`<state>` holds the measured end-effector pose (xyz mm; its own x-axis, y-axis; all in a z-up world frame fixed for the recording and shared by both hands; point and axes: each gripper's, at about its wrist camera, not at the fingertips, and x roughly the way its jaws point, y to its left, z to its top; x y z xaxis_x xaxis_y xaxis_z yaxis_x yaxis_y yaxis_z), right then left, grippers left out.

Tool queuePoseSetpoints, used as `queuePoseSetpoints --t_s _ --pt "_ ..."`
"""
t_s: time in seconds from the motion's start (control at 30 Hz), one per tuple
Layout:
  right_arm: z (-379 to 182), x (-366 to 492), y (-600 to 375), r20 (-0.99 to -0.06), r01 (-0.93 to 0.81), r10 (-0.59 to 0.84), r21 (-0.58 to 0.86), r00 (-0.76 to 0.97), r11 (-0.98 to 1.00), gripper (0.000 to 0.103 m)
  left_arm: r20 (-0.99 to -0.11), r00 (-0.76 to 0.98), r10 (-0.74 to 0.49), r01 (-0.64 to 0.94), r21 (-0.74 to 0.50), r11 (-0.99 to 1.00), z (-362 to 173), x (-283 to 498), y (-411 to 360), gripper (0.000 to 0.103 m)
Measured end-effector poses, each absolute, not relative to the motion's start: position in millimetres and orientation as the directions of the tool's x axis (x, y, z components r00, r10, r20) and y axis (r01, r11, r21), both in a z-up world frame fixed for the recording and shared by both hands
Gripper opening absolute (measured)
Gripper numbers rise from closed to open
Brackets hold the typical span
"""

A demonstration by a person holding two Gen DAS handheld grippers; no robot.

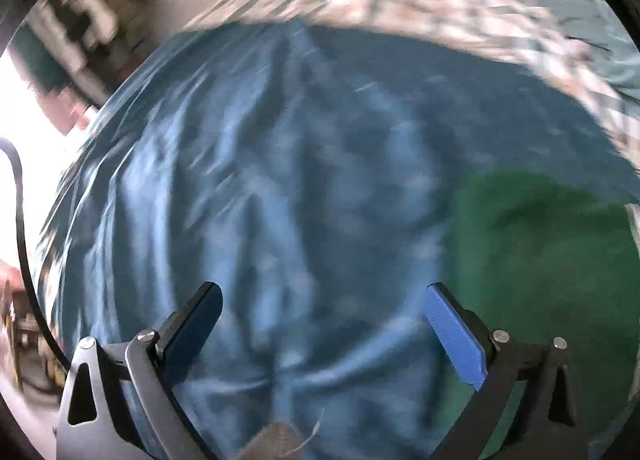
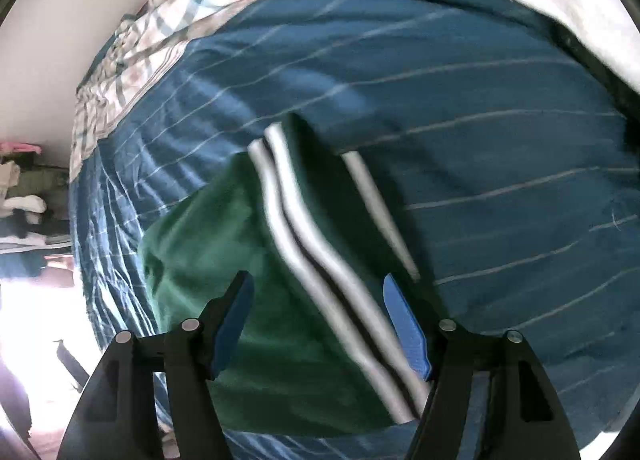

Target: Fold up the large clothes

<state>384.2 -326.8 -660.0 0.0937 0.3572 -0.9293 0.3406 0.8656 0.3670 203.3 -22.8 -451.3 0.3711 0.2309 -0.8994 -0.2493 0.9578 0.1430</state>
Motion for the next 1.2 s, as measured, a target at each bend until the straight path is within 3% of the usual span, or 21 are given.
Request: queuePoseSetpoints --t_s 0.2,0.23,0.27,0.33,0.37,0.47,0.63,0.73,0.83,1.0,1.13,1.2 --pt "-724 394 -306 -0.898 0.235 0.438 0.421 -0.026 0.876 0.069 -0.903 0.346 0.256 -0.158 0.213 0.964 -473 226 -97 0.103" --pt "-734 392 -300 -0.902 0.206 0.430 0.412 -0.049 0.888 0.053 -0.906 0.333 0.261 -0.149 0.223 0.964 -479 225 -103 0.103" --pt "-738 392 -296 -0.907 0.192 0.420 0.405 -0.038 0.894 0.024 -0.910 0.304 0.282 -0.143 0.249 0.958 -487 224 -109 0.103" --pt "-740 388 -294 -0.921 0.196 0.389 0.379 -0.015 0.904 0.007 -0.914 0.289 0.284 -0.145 0.251 0.957 -491 221 -110 0.103" --pt "-733 386 -298 -0.927 0.211 0.374 0.369 0.019 0.905 0.002 -0.915 0.284 0.286 -0.150 0.252 0.956 -490 217 -111 0.103" --pt "-707 375 -332 -0.923 0.292 0.366 0.385 0.122 0.875 0.002 -0.921 0.275 0.276 -0.148 0.243 0.959 -489 209 -112 0.103" --pt "-748 364 -336 -0.908 0.295 0.419 0.403 0.010 0.867 0.003 -0.941 0.235 0.241 -0.199 0.197 0.960 -492 205 -115 0.103" --pt "-743 373 -342 -0.881 0.257 0.472 0.463 0.028 0.849 0.021 -0.953 0.257 0.157 -0.236 0.096 0.967 -482 196 -103 0.103" --pt "-748 379 -356 -0.839 0.227 0.542 0.537 0.047 0.812 0.094 -0.957 0.291 0.001 -0.268 -0.080 0.960 -482 185 -84 0.103" --pt "-810 382 -357 -0.685 0.219 0.725 0.699 -0.068 0.681 0.095 -0.938 0.266 -0.223 -0.272 -0.295 0.916 -511 177 -71 0.102" --pt "-832 390 -347 -0.593 0.185 0.802 0.782 -0.076 0.596 0.098 -0.920 0.253 -0.300 -0.244 -0.361 0.900 -535 182 -77 0.102" --pt "-834 394 -340 -0.567 0.174 0.820 0.802 -0.081 0.572 0.095 -0.903 0.265 -0.338 -0.238 -0.400 0.885 -538 187 -79 0.102"
